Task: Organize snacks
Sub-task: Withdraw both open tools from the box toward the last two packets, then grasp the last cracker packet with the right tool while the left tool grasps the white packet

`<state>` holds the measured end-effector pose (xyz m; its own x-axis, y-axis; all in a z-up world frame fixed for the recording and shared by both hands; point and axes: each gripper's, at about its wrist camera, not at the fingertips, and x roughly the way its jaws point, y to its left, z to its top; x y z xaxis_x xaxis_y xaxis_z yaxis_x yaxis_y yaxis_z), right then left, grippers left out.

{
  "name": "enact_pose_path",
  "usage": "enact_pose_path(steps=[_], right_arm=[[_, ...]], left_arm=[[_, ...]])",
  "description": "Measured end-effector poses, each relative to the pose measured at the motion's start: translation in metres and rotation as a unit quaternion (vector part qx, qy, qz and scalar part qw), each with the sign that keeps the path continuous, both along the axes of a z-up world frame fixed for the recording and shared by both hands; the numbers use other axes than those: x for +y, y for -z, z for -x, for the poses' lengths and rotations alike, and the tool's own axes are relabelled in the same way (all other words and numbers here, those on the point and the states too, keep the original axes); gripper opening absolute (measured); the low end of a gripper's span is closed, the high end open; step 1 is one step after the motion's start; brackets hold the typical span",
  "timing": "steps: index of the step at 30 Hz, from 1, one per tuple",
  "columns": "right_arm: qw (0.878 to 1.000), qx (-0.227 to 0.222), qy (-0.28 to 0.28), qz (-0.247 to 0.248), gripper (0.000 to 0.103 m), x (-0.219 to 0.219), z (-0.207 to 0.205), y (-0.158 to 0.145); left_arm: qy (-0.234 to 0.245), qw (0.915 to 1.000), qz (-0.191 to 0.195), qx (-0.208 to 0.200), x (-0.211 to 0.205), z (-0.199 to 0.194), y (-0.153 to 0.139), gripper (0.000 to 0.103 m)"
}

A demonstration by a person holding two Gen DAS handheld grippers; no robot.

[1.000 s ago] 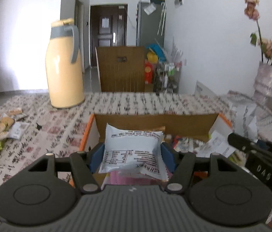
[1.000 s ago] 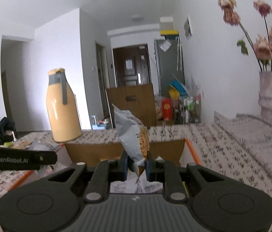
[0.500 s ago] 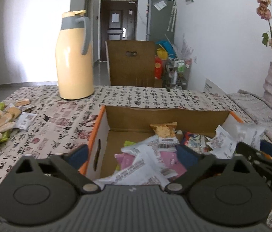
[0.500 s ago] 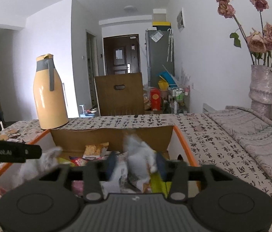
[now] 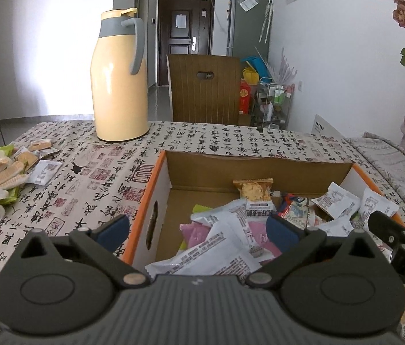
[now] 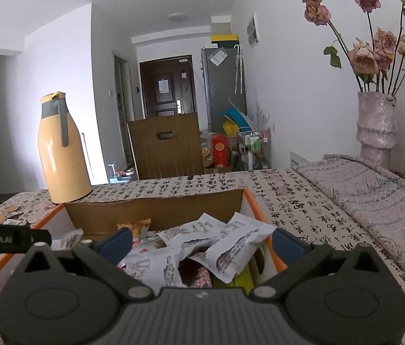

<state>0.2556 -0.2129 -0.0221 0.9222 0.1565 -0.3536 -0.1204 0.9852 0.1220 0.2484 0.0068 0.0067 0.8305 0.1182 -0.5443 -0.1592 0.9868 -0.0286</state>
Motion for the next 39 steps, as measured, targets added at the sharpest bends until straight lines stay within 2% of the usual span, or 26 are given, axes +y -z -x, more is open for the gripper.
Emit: enact_pose_path(steps=[9, 20, 26, 32, 39], right_arm=[[1.0, -0.015, -0.011, -0.003, 0.103, -0.005, 0.013, -0.023], [0.999, -0.01, -0.024, 0.031, 0.103, -0.018, 0.054, -0.037], [0.998, 0.015, -0.029, 0.054, 0.103, -0.03, 0.076, -0.026], [0.995, 0.063, -0.031, 0.076, 0.103, -0.041, 0.09, -0.002], [0.987, 0.129, -0.033, 0.086, 0.103, -0.053, 0.082, 0.031]], left_arm=[[0.004, 1.0, -0.003, -0.006, -0.006, 0.009, -0.013, 0.103], [0.024, 0.9997, -0.005, -0.001, -0.007, 0.041, -0.022, 0.103], [0.038, 0.9991, -0.008, 0.015, -0.004, 0.062, -0.011, 0.103], [0.047, 0.9981, -0.011, 0.039, 0.003, 0.081, 0.01, 0.103], [0.04, 0.9968, -0.002, 0.068, 0.013, 0.087, 0.033, 0.103]])
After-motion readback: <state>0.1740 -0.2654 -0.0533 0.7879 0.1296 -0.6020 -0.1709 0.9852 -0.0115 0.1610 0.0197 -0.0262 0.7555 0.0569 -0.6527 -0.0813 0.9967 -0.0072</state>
